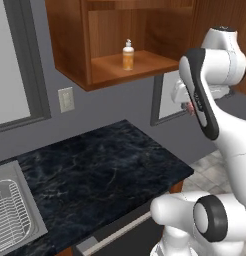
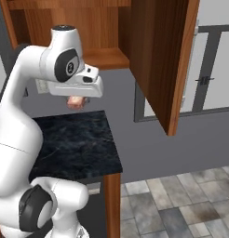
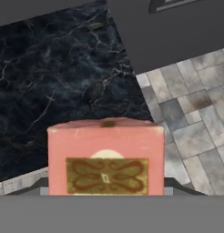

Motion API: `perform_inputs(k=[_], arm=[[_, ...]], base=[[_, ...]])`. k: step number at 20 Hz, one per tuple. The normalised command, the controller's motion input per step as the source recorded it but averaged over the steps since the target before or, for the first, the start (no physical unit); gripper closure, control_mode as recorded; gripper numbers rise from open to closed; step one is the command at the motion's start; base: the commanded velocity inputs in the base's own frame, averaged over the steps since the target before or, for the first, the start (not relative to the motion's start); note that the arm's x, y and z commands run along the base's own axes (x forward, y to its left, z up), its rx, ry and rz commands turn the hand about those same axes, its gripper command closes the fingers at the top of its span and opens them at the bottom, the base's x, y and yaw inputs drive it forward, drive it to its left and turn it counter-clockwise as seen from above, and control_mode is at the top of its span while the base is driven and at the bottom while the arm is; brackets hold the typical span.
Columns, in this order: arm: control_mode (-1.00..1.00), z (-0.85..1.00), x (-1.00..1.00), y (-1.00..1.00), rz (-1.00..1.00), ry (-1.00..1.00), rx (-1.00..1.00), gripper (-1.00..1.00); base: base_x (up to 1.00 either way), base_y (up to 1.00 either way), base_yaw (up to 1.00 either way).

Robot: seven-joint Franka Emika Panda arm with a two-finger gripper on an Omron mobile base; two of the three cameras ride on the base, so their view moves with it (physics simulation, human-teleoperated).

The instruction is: Pick up the soap dispenser and bar soap from the sink, and place them back in the cabinet, and close the cabinet door.

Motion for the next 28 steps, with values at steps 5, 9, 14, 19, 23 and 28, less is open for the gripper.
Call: perform_inputs(k=[5,9,14,19,23,28], arm=[[-1.00,0.20,0.43,0.00,0.09,-0.09,0.00,1.00],[-1.00,0.16,0.51,0.00,0.08,-0.07,0.00,1.00],[-1.00,0.18,0.58,0.00,0.05,-0.06,0.00,1.00],[-1.00,0.13,0.58,0.00,0.03,-0.05,0.00,1.00],[-1.00,0.14,0.54,0.00,0.04,-0.06,0.00,1.00],[-1.00,0.21,0.48,0.00,0.04,-0.07,0.00,1.00]], base=[[0.00,0.00,0.00],[0.00,0.00,0.00],[0.00,0.00,0.00],[0.00,0.00,0.00],[0.00,0.00,0.00],[0.00,0.00,0.00]])
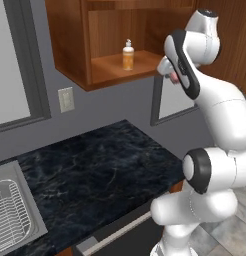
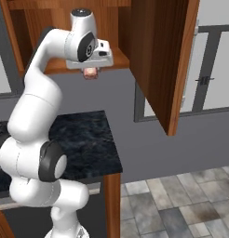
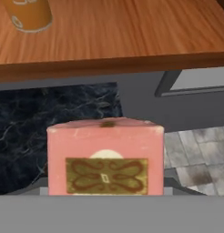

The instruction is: Pick up the soap dispenser and bar soap from the sink, and place them back in the cabinet, and close the cabinet door.

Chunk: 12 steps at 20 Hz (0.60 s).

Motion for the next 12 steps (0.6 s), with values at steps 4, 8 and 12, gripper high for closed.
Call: perform_inputs(k=[4,8,12], arm=[[-1.00,0.18,0.45,0.00,0.04,-0.05,0.00,1.00],[-1.00,0.08,0.40,0.00,0.00,-0.01,0.00,1.00],[-1.00,0.00,0.31,0.00,0.00,-0.05,0.00,1.00]], base=[[0.00,0.00,0.00],[0.00,0.00,0.00],[0.00,0.00,0.00]])
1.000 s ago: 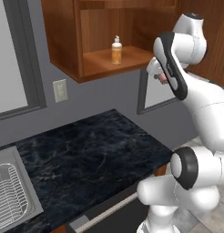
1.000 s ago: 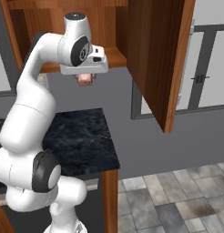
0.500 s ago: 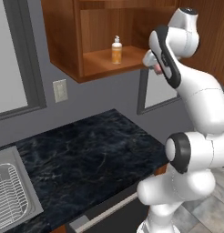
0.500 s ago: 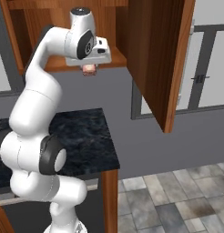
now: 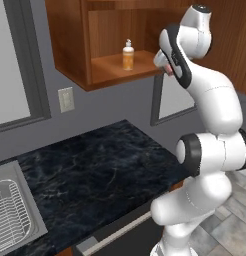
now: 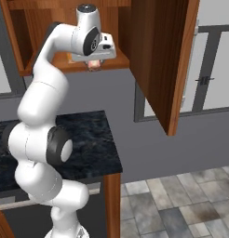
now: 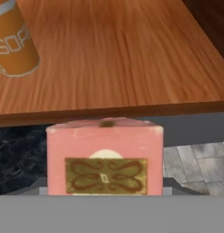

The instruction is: Pick up the soap dispenser and bar soap from the sink, and place them back in the cabinet, and close the cabinet door.

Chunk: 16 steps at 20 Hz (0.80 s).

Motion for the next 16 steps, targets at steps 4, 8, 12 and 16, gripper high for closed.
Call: perform_inputs(k=[4,8,12,16], arm=[[-1.00,0.00,0.23,0.00,0.00,-0.11,0.00,1.00],[-1.00,0.00,0.18,0.00,0.00,-0.13,0.01,1.00],[-1.00,0.00,0.15,0.00,0.00,-0.15,0.02,1.00],[-1.00,0.00,0.14,0.00,0.00,-0.16,0.03,1.00]], base=[[0.00,0.00,0.00],[0.00,0.00,0.00],[0.00,0.00,0.00],[0.00,0.00,0.00]])
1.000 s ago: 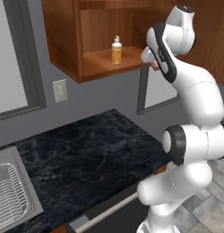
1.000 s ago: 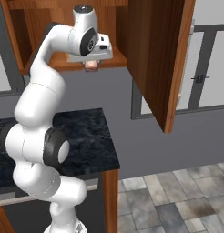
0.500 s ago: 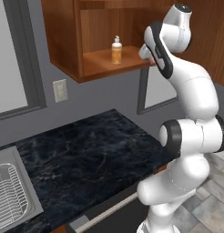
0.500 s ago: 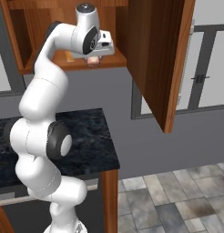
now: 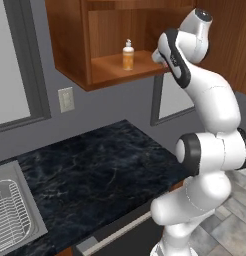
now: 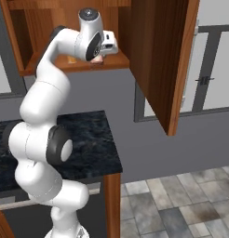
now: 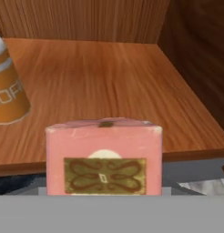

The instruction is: Pick up the soap dispenser and bar soap from the sink, and place them back in the cabinet, and close the cabinet door.

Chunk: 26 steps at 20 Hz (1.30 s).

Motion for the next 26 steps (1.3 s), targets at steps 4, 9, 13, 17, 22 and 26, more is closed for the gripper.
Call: perform_inputs(k=[4,9,13,17,22,26], arm=[[-1.00,0.00,0.34,0.00,0.00,-0.10,0.02,1.00],[-1.00,0.00,0.59,0.00,0.01,-0.02,0.03,1.00],[-1.00,0.00,0.62,0.00,0.02,0.00,0.03,1.00],[-1.00,0.00,0.60,0.00,0.02,0.00,0.03,1.00],[-1.00,0.04,0.55,0.00,0.03,0.01,0.04,1.00],[-1.00,0.00,0.38,0.00,0.04,0.01,0.01,1.00]], base=[[0.00,0.00,0.00],[0.00,0.00,0.00],[0.00,0.00,0.00],[0.00,0.00,0.00],[0.00,0.00,0.00],[0.00,0.00,0.00]])
